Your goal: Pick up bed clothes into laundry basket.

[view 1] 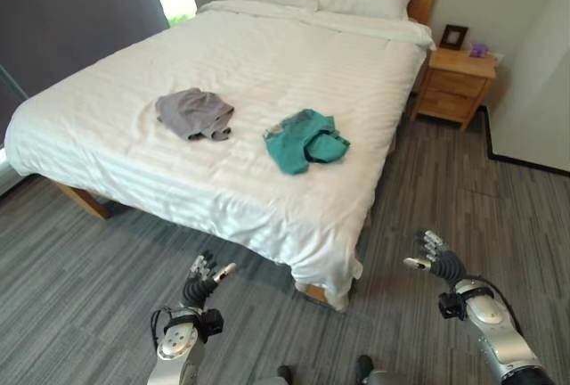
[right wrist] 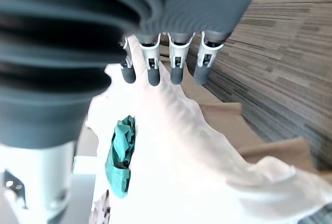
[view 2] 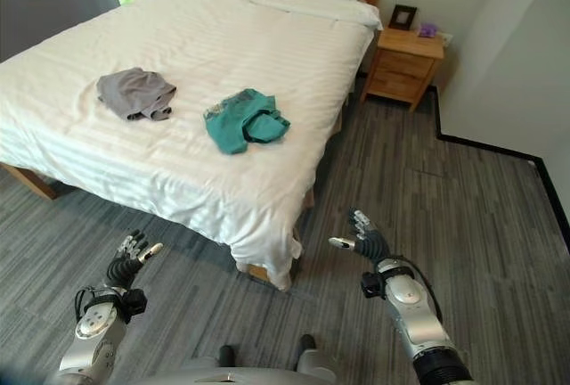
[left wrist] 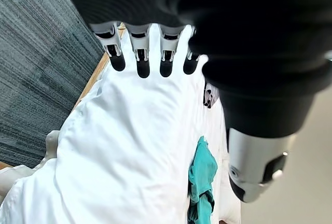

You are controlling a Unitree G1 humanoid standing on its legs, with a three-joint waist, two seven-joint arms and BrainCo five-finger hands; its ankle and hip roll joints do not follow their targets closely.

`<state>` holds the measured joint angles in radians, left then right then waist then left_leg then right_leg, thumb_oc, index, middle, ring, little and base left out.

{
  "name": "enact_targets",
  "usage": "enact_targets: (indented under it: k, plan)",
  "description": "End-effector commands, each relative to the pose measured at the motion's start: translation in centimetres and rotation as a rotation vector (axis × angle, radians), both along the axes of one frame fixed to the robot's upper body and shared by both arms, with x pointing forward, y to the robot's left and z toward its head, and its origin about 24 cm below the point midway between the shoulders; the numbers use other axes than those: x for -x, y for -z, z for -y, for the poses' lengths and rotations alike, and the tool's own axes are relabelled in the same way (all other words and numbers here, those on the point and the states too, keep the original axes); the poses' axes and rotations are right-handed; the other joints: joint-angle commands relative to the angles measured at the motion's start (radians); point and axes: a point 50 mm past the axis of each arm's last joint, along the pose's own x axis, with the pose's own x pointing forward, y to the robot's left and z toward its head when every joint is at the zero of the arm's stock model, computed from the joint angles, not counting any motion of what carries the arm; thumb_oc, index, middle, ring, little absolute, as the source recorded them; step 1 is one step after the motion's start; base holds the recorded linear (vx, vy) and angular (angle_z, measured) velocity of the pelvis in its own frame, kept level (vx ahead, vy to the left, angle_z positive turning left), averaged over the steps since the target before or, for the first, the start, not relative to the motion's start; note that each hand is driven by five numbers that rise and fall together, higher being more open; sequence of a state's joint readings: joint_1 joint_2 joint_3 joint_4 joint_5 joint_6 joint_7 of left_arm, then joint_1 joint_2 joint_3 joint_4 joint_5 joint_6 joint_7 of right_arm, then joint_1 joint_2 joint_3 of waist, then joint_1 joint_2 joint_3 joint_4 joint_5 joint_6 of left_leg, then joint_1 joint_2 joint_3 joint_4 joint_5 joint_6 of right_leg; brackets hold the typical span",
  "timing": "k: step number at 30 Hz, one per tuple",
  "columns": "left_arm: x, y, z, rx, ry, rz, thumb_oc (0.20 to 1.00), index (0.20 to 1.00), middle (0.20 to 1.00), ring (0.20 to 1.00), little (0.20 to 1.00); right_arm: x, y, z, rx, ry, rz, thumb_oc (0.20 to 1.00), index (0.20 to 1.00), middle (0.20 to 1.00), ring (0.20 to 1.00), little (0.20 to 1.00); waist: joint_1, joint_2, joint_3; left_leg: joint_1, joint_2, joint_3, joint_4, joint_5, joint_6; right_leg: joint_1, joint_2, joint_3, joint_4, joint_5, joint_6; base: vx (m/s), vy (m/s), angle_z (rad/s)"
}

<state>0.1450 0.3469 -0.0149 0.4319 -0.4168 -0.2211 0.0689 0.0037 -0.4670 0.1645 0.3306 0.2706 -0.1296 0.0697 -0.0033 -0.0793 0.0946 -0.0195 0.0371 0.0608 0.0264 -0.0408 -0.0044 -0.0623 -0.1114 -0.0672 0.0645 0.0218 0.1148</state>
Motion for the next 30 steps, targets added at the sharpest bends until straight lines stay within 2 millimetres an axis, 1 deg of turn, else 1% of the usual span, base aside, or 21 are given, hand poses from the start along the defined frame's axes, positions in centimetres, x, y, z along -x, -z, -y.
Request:
enact_targets:
  k: [1, 2, 3, 4, 7, 9, 10, 11, 12, 15, 17, 18, 19, 20, 21, 22, 25, 26, 28, 29, 30]
  plan:
    - [-1.7, -2.1, 0.4, 0.016, 0.028, 0.139, 1.000, 1.000, 1.000, 1.000, 1.000, -3.8, -4.9, -0.1, 0.105, -0.057, 0.204, 1.000, 1.000, 1.000, 1.000, 1.000, 0.032, -0.012, 0.009, 0.086, 0.004, -0.063, -0.091, 0.045, -0.006, 0.036, 0.010, -0.022, -0.055, 0.025, -0.001, 0.10, -0.071, 0.19]
    - [-1.7, -2.1, 0.4, 0.016, 0.028, 0.139, 1.000, 1.000, 1.000, 1.000, 1.000, -3.8, -4.9, -0.1, 0.105, -0.057, 0.204, 1.000, 1.000, 1.000, 1.000, 1.000, 0.031, -0.011, 0.009, 0.087, 0.004, -0.065, -0.090, 0.045, -0.006, 0.038, 0.011, -0.023, -0.057, 0.025, -0.001, 0.09, -0.069, 0.15]
    - [-1.1, -1.5, 0.9, 0.043, 0.050, 0.108, 1.000, 1.000, 1.000, 1.000, 1.000, -5.0, -6.5, 0.0, 0.139, -0.068, 0.251, 1.000, 1.000, 1.000, 1.000, 1.000, 0.054, -0.018, -0.001, 0.092, 0.006, -0.076, -0.094, 0.044, -0.009, 0.067, 0.011, -0.049, -0.089, 0.028, 0.000, 0.07, -0.049, 0.17]
    - [-1.1, -1.5, 0.9, 0.043, 0.050, 0.109, 1.000, 1.000, 1.000, 1.000, 1.000, -5.1, -6.5, 0.0, 0.139, -0.069, 0.252, 1.000, 1.000, 1.000, 1.000, 1.000, 0.052, -0.017, 0.001, 0.094, 0.006, -0.077, -0.095, 0.044, -0.009, 0.071, 0.011, -0.051, -0.091, 0.028, 0.000, 0.10, -0.066, 0.24]
    - [-0.4, -0.9, 1.7, 0.066, 0.109, 0.067, 1.000, 1.000, 1.000, 1.000, 1.000, -8.5, -9.7, -0.8, 0.212, -0.098, 0.328, 1.000, 1.000, 1.000, 1.000, 1.000, 0.092, -0.022, -0.001, 0.097, 0.006, -0.108, -0.101, 0.046, -0.010, 0.098, 0.011, -0.078, -0.103, 0.026, 0.000, 0.06, -0.054, 0.24]
    - [-0.5, -0.9, 1.8, 0.067, 0.117, 0.065, 1.000, 1.000, 1.000, 1.000, 1.000, -9.2, -10.3, -0.9, 0.237, -0.098, 0.341, 1.000, 1.000, 1.000, 1.000, 1.000, 0.097, -0.022, 0.003, 0.093, 0.006, -0.116, -0.102, 0.047, -0.012, 0.098, 0.011, -0.085, -0.103, 0.024, 0.000, 0.00, -0.040, 0.21]
    - [-0.6, -1.3, 2.2, 0.067, 0.163, 0.076, 1.000, 1.000, 1.000, 1.000, 1.000, -11.6, -12.7, -1.2, 0.338, -0.104, 0.372, 1.000, 1.000, 1.000, 1.000, 1.000, 0.123, -0.025, 0.009, 0.080, 0.008, -0.130, -0.104, 0.051, -0.015, 0.095, 0.011, -0.093, -0.107, 0.025, -0.003, -0.02, -0.033, 0.21]
    - [-0.7, -1.3, 2.2, 0.068, 0.160, 0.079, 1.000, 1.000, 1.000, 1.000, 1.000, -11.7, -12.8, -1.3, 0.338, -0.106, 0.374, 1.000, 1.000, 1.000, 1.000, 1.000, 0.120, -0.024, 0.010, 0.080, 0.008, -0.131, -0.103, 0.051, -0.015, 0.095, 0.011, -0.094, -0.107, 0.025, -0.003, -0.06, -0.062, 0.25]
    - [-0.8, -1.7, 2.5, 0.082, 0.196, 0.094, 1.000, 1.000, 1.000, 1.000, 1.000, -14.3, -15.8, -0.1, 0.436, -0.026, 0.386, 1.000, 1.000, 1.000, 1.000, 1.000, 0.149, -0.024, 0.025, 0.056, 0.008, -0.148, -0.103, 0.059, -0.019, 0.082, 0.012, -0.105, -0.109, 0.029, -0.005, -0.07, -0.034, 0.26]
    - [-1.3, -2.4, 1.7, 0.063, 0.210, 0.110, 1.000, 1.000, 1.000, 1.000, 1.000, -17.0, -20.2, 1.7, 0.541, 0.128, 0.367, 1.000, 1.000, 1.000, 1.000, 1.000, 0.193, -0.015, 0.054, -0.003, 0.002, -0.181, -0.103, 0.081, -0.025, 0.044, 0.007, -0.127, -0.108, 0.034, -0.005, -0.12, -0.031, 0.25]
    - [-1.5, -2.8, 1.5, 0.045, 0.230, 0.116, 1.000, 1.000, 1.000, 1.000, 1.000, -17.3, -22.2, 3.0, 0.637, 0.187, 0.343, 1.000, 1.000, 1.000, 1.000, 1.000, 0.221, 0.005, 0.068, -0.042, -0.006, -0.203, -0.103, 0.092, -0.027, 0.016, 0.001, -0.144, -0.099, 0.033, -0.005, -0.08, 0.002, 0.26]
    - [-1.6, -2.8, 1.5, 0.047, 0.229, 0.118, 1.000, 1.000, 1.000, 1.000, 1.000, -17.4, -22.3, 2.9, 0.639, 0.186, 0.345, 1.000, 1.000, 1.000, 1.000, 1.000, 0.219, 0.007, 0.067, -0.046, -0.006, -0.204, -0.102, 0.093, -0.027, 0.013, 0.001, -0.145, -0.097, 0.032, -0.005, -0.07, -0.002, 0.45]
    - [-1.5, -3.2, 1.5, 0.051, 0.244, 0.126, 1.000, 1.000, 1.000, 1.000, 1.000, -17.3, -23.3, 3.9, 0.671, 0.222, 0.337, 1.000, 1.000, 1.000, 1.000, 1.000, 0.232, 0.020, 0.074, -0.065, -0.011, -0.219, -0.101, 0.097, -0.028, -0.001, -0.002, -0.157, -0.094, 0.031, -0.005, -0.07, -0.017, 0.55]
    - [-1.2, -3.4, 1.2, 0.040, 0.264, 0.122, 1.000, 1.000, 1.000, 1.000, 1.000, -16.7, -25.5, 6.3, 0.780, 0.305, 0.321, 1.000, 1.000, 1.000, 1.000, 1.000, 0.259, 0.046, 0.092, -0.103, -0.020, -0.243, -0.102, 0.111, -0.031, -0.031, -0.008, -0.177, -0.089, 0.031, -0.005, -0.07, -0.017, 0.46]
    - [-1.2, -3.4, 1.2, 0.041, 0.264, 0.123, 1.000, 1.000, 1.000, 1.000, 1.000, -16.7, -25.6, 6.3, 0.781, 0.305, 0.322, 1.000, 1.000, 1.000, 1.000, 1.000, 0.258, 0.047, 0.091, -0.106, -0.020, -0.244, -0.101, 0.112, -0.031, -0.034, -0.008, -0.179, -0.088, 0.030, -0.005, -0.08, -0.037, 0.33]
    - [-0.9, -3.4, 1.0, 0.033, 0.272, 0.117, 1.000, 1.000, 1.000, 1.000, 1.000, -15.6, -27.2, 8.9, 0.818, 0.401, 0.315, 1.000, 1.000, 1.000, 1.000, 1.000, 0.284, 0.072, 0.109, -0.141, -0.026, -0.267, -0.104, 0.126, -0.036, -0.059, -0.011, -0.194, -0.089, 0.029, -0.005, -0.04, -0.044, 0.52]
    - [-0.1, -3.0, 1.2, 0.054, 0.263, 0.095, 1.000, 1.000, 1.000, 1.000, 1.000, -13.7, -30.0, 12.1, 0.893, 0.519, 0.312, 1.000, 1.000, 1.000, 1.000, 1.000, 0.323, 0.118, 0.142, -0.206, -0.029, -0.294, -0.107, 0.151, -0.049, -0.112, -0.012, -0.214, -0.084, 0.021, -0.009, -0.06, -0.076, 0.52]
    - [0.1, -2.9, 1.5, 0.083, 0.264, 0.101, 1.000, 1.000, 1.000, 1.000, 1.000, -13.2, -31.1, 12.7, 0.937, 0.538, 0.311, 1.000, 1.000, 1.000, 1.000, 1.000, 0.335, 0.135, 0.153, -0.228, -0.028, -0.301, -0.111, 0.160, -0.053, -0.138, -0.011, -0.217, -0.084, 0.023, -0.011, -0.04, -0.041, 0.16]
    - [0.0, -3.0, 2.0, 0.107, 0.268, 0.114, 1.000, 1.000, 1.000, 1.000, 1.000, -12.8, -33.7, 12.4, 0.961, 0.563, 0.375, 1.000, 1.000, 1.000, 1.000, 1.000, 0.347, 0.150, 0.166, -0.280, -0.029, -0.302, -0.114, 0.173, -0.061, -0.192, -0.006, -0.209, -0.084, 0.031, -0.011, -0.06, -0.036, 0.00]
    - [0.0, -3.0, 2.1, 0.108, 0.268, 0.115, 1.000, 1.000, 1.000, 1.000, 1.000, -12.8, -33.7, 12.4, 0.961, 0.563, 0.375, 1.000, 1.000, 1.000, 1.000, 1.000, 0.347, 0.150, 0.165, -0.282, -0.029, -0.301, -0.114, 0.174, -0.061, -0.194, -0.006, -0.209, -0.084, 0.031, -0.011, -0.07, -0.024, -0.12]
    - [-0.6, -3.3, 2.5, 0.106, 0.292, 0.129, 1.000, 1.000, 1.000, 1.000, 1.000, -12.8, -35.8, 11.5, 0.981, 0.564, 0.433, 1.000, 1.000, 1.000, 1.000, 1.000, 0.349, 0.158, 0.175, -0.318, -0.030, -0.296, -0.114, 0.183, -0.067, -0.234, -0.004, -0.201, -0.079, 0.036, -0.011, -0.04, 0.002, -0.13]
